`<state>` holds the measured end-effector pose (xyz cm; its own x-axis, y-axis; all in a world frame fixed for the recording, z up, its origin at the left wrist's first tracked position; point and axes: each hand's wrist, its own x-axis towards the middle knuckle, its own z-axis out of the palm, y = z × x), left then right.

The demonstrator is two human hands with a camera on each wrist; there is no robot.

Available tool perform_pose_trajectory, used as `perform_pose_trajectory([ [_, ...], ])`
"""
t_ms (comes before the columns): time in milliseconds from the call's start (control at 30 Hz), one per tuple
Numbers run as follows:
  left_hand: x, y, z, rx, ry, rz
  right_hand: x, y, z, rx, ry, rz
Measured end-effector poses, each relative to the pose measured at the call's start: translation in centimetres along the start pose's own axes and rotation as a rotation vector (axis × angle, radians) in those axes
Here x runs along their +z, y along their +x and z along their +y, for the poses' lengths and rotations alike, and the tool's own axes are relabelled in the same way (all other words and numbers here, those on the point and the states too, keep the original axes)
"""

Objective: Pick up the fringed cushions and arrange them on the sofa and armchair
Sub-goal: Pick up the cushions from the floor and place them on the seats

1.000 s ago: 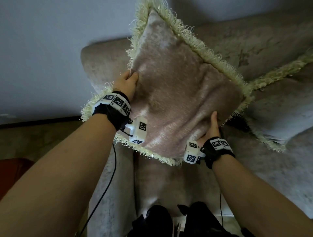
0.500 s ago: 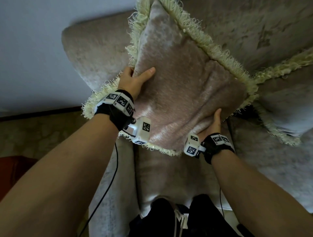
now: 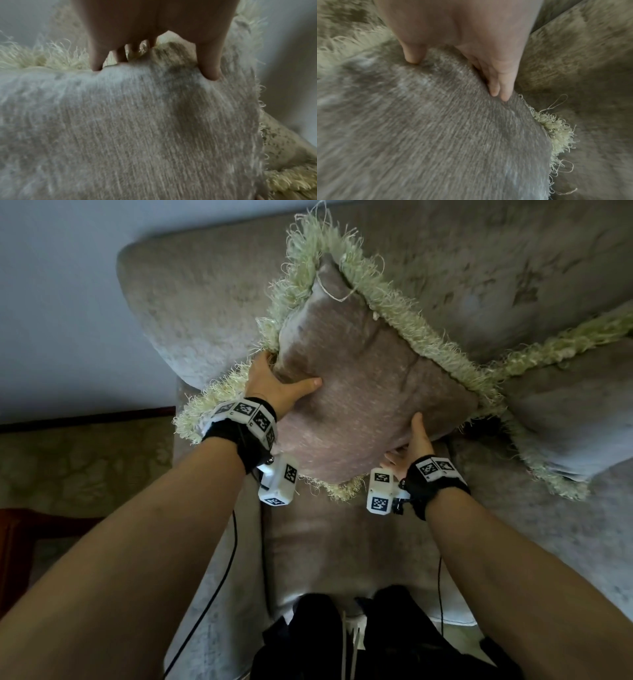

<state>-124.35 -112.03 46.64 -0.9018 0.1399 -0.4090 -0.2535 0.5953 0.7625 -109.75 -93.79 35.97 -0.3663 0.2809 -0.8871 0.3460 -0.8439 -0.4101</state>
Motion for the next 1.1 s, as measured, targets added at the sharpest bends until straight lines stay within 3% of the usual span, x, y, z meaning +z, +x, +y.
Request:
perform_pose_trajectory([
  [133,-1.1,-1.6,0.8,0.009,0.026,-0.019,-0.4,-1.7,-0.9,0.002,-0.128,0.039],
  [267,-2.9,-3.8,1.4,0.042,0.086,-0.001,-2.0,-0.3,-2.1,-0.073,-0.221,-0.014],
  [400,-4.5,-6.8,2.2,0.062,0.059,0.003,0.7,-9.6,-2.9,-0.210,-0.275,-0.024],
  [700,-10.3,-15.9,6.1,0.144,-0.054,0.045,2.9,-23.2,-4.6,-0.452,-0.398,-0.147],
  [867,-12.8,-20.3,9.4,0.235,-0.117,0.081,3.9,-29.6,-6.1,-0.651,-0.462,-0.155],
  [1100,-14.3,-26.3,11.8,0.315,-0.170,0.224,3.2,-36.1,-7.1,-0.926,-0.631,-0.280],
])
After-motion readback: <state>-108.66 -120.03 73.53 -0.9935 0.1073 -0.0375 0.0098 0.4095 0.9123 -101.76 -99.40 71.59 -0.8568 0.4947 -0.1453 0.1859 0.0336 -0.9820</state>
